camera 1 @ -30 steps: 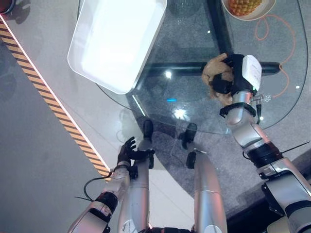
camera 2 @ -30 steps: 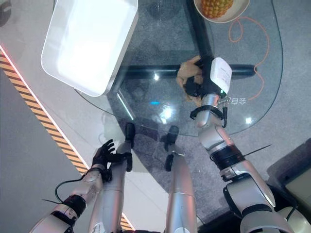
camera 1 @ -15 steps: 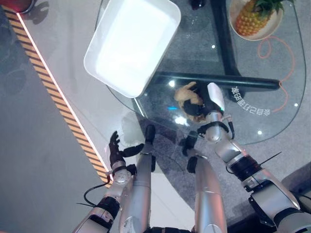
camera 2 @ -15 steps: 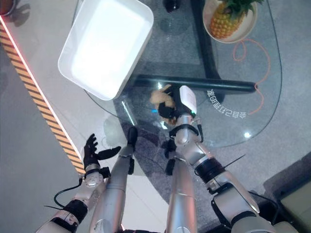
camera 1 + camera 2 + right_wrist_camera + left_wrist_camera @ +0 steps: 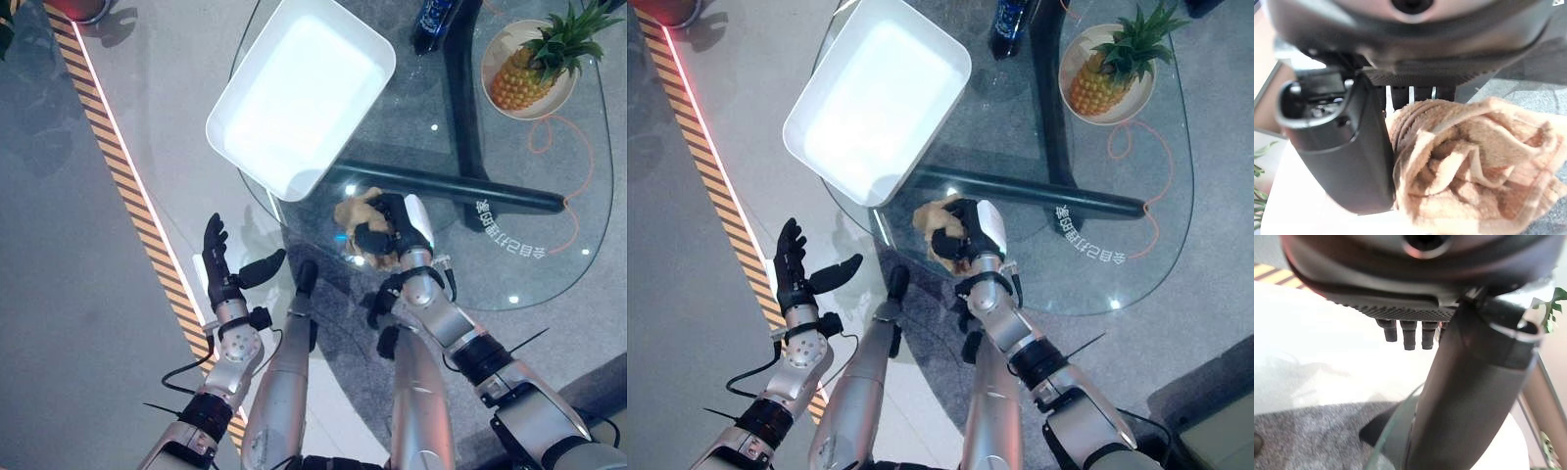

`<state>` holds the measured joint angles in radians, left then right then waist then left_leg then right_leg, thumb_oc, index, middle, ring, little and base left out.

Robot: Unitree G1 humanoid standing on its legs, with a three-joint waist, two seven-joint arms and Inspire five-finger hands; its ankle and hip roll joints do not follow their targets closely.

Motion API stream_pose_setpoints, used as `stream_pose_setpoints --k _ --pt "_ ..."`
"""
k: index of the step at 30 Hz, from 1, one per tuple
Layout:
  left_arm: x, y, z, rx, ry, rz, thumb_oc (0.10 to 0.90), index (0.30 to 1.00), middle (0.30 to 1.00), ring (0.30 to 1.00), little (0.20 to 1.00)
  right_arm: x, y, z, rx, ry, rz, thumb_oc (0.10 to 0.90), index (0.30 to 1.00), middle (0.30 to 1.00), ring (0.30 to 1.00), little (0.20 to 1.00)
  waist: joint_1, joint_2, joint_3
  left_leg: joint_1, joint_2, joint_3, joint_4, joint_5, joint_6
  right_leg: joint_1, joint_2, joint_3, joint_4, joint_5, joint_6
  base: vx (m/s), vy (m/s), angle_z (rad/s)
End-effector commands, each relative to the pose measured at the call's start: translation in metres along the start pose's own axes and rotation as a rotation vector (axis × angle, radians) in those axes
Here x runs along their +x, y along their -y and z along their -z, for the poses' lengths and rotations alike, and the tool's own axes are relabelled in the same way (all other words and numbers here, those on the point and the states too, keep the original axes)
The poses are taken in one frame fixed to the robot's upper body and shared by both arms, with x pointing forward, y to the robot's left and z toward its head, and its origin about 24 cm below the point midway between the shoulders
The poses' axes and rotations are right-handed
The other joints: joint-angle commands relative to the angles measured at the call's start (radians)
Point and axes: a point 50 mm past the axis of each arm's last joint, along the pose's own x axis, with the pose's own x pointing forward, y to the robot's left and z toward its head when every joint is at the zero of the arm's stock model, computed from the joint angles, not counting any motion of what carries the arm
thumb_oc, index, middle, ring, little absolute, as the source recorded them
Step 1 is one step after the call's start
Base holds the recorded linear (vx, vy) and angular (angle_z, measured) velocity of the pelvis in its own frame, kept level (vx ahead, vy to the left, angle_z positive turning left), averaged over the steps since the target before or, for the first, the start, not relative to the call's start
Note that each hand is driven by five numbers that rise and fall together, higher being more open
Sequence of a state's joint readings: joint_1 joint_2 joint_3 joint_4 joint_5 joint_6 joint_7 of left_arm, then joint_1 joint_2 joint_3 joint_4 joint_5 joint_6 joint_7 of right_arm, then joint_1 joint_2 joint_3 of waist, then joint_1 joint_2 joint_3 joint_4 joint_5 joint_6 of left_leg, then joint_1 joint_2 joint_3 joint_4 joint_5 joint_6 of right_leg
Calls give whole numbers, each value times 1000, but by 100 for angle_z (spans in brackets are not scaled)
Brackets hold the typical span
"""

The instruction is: Wipe the table with a cloth and put it in the basket.

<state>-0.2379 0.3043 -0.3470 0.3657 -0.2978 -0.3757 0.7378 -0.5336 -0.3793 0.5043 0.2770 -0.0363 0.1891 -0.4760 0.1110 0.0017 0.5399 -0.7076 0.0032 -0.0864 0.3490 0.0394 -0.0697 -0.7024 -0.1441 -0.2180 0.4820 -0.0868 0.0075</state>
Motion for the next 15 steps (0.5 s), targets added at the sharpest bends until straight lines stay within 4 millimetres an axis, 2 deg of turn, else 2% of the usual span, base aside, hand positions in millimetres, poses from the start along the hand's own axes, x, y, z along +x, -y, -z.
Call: stream_pose_setpoints --k 1,7,15 --pt "-5 0 -37 -50 213 49 800 900 900 900 900 -9 24 -56 194 316 59 100 300 300 300 200 -2 8 -20 57 -55 106 -1 -64 104 54 24 6 -66 62 29 0 0 0" --pt "-10 5 -54 -54 313 109 800 900 900 900 900 -26 41 -73 278 461 92 100 300 300 300 200 -25 8 -20 54 -55 118 14 -74 110 49 30 22 -57 59 29 15 11 -4" --pt "-12 3 -53 -73 295 127 800 900 900 900 900 -42 58 -79 348 551 133 100 300 300 300 200 -49 2 -20 54 -47 137 29 -83 113 46 35 38 -48 56 31 9 13 -8"
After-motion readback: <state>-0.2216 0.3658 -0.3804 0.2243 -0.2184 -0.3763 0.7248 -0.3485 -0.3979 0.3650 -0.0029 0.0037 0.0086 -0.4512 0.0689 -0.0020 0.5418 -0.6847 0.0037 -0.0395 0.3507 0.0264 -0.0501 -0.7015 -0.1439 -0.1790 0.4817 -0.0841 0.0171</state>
